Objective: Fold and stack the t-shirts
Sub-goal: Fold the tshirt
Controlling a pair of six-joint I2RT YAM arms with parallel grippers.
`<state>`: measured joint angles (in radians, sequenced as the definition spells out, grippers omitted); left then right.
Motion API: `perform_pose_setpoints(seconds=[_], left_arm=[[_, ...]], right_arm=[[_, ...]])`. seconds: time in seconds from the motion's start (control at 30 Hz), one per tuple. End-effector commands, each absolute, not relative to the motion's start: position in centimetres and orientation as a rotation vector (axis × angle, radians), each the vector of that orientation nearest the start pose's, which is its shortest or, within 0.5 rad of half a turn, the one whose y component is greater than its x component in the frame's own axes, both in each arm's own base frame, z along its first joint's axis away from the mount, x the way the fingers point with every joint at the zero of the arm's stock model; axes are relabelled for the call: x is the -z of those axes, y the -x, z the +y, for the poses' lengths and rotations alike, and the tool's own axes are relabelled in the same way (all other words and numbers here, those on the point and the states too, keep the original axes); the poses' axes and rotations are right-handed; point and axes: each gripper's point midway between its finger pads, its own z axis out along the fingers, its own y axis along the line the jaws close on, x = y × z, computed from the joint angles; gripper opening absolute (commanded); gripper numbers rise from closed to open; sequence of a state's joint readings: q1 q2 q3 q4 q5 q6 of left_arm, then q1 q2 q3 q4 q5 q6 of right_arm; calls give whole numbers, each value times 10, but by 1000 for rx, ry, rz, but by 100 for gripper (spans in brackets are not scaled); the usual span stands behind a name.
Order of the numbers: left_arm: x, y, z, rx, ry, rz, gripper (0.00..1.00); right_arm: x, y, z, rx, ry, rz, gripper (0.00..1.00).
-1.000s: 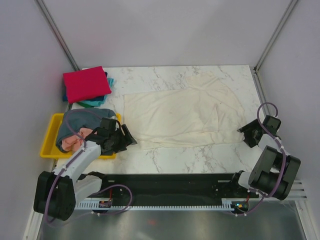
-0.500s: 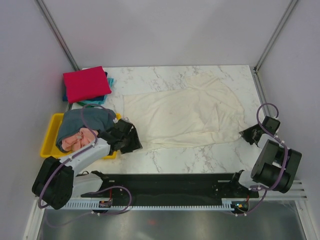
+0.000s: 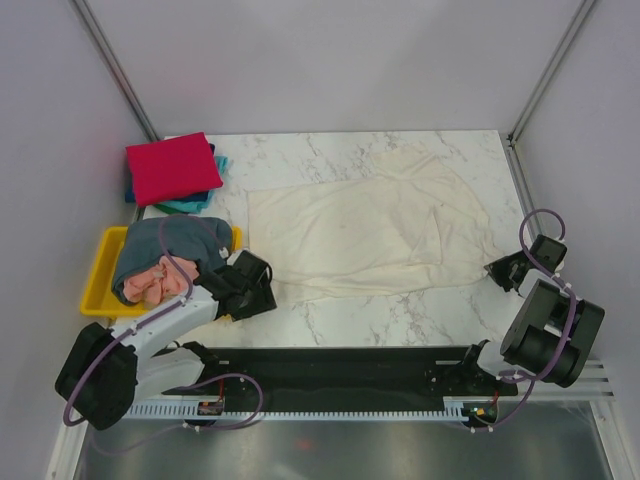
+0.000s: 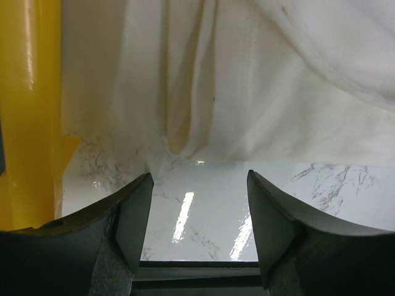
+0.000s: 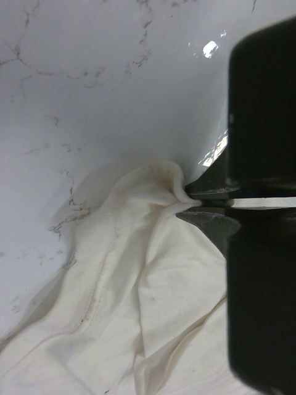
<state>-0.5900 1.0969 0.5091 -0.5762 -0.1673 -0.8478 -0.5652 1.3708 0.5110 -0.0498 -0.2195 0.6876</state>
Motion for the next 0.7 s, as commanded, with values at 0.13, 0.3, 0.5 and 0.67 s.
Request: perform_pose_setpoints(seconds=[0.13,0.3,0.5,0.67], left_arm=[[-12,-200,-111,115,491,2572,72],[-11,-219,-121,150,471,2524,57],[-41,-243,-132,225,440,2418,2],[-93,-241,-107,183,542,2301,2]], right_arm=[[-18,-283,-107,-310,-1369,2053,0],[-18,-284,-106,-320,-1373,2050,0],[-21,-283,-121,-262,-1417,2016,0],[-47,-251,-162,-142,-1551,1821,0]])
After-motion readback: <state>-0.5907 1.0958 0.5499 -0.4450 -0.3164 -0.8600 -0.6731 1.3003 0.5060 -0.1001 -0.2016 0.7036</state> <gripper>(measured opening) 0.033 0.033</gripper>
